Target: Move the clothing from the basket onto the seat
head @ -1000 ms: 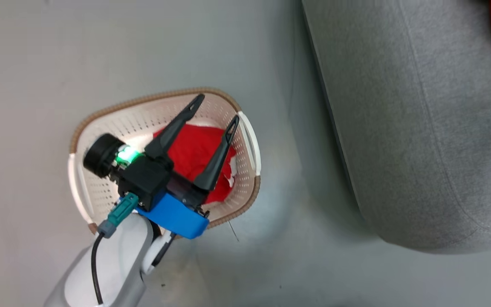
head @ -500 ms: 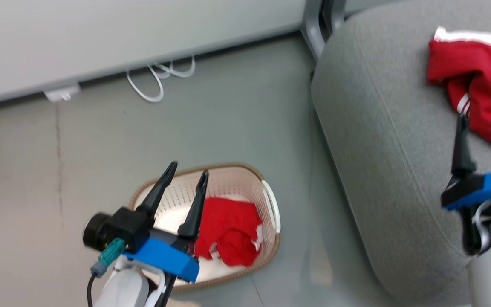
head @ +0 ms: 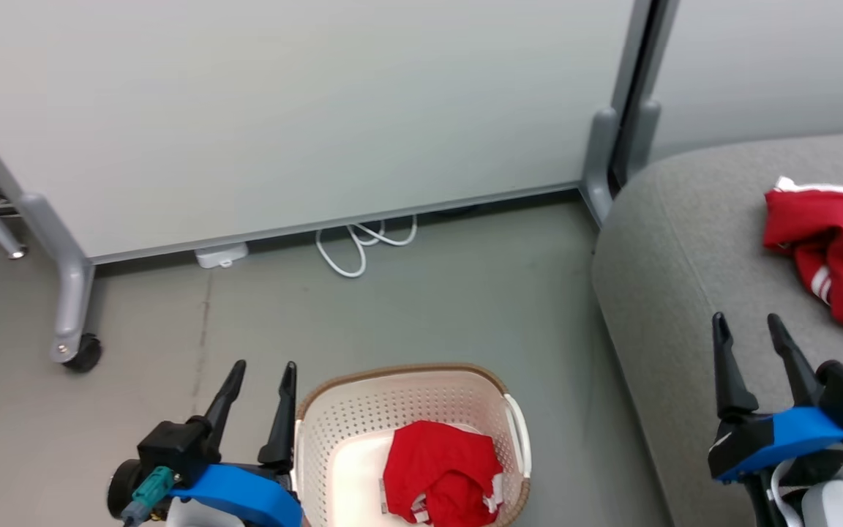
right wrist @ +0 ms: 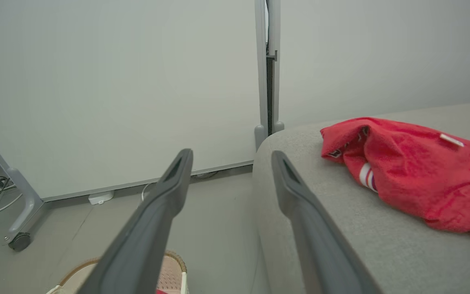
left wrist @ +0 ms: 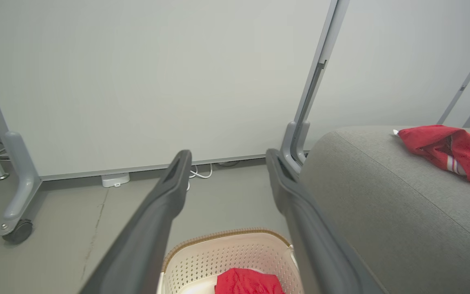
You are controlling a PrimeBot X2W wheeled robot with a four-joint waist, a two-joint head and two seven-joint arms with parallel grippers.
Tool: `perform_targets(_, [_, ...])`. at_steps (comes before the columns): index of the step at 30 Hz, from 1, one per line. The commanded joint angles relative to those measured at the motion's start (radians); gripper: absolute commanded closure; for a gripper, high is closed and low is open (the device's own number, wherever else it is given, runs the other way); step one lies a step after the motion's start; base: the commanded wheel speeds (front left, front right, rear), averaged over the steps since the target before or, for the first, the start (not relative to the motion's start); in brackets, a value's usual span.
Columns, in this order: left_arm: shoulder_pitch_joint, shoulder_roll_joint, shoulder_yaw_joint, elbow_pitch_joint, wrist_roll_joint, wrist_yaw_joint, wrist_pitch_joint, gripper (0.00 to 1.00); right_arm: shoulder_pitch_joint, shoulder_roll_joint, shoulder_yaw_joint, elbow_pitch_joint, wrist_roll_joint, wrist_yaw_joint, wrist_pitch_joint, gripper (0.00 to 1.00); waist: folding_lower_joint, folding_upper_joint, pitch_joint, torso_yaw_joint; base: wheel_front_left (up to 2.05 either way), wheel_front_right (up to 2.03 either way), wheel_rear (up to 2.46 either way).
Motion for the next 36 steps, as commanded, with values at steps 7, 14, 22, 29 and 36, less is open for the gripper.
perform_targets(7, [0.010, 0.002, 0.070, 0.015, 0.009, -0.002, -0.003, 0.00, 0.087, 0.020, 0.040, -0.082, 0.022, 0.000, 0.029, 0.00, 0.0004, 0.0000, -0.029, 0.041, 0.00, 0.00, 0.00])
perform_targets(14, [0.011, 0.012, 0.101, 0.013, 0.006, -0.002, -0.003, 0.00, 0.113, 0.021, 0.096, -0.103, 0.038, 0.000, 0.036, 0.00, 0.0004, 0.0000, -0.034, 0.040, 0.00, 0.00, 0.00])
perform_targets(22, [0.006, 0.009, 0.114, 0.007, 0.013, -0.002, -0.003, 0.00, 0.110, 0.021, 0.114, -0.095, 0.049, 0.000, 0.039, 0.00, 0.0004, 0.0000, -0.031, 0.032, 0.00, 0.00, 0.00])
perform_targets(29, [0.007, 0.006, 0.108, 0.010, 0.013, -0.002, -0.003, 0.00, 0.104, 0.021, 0.126, -0.100, 0.042, 0.000, 0.039, 0.00, 0.0004, 0.0000, -0.029, 0.027, 0.00, 0.00, 0.00])
perform_targets(36, [-0.008, 0.004, 0.091, 0.021, 0.010, -0.002, -0.003, 0.00, 0.101, 0.022, 0.129, -0.101, 0.049, 0.000, 0.035, 0.00, 0.0004, 0.0000, -0.020, 0.027, 0.00, 0.00, 0.00])
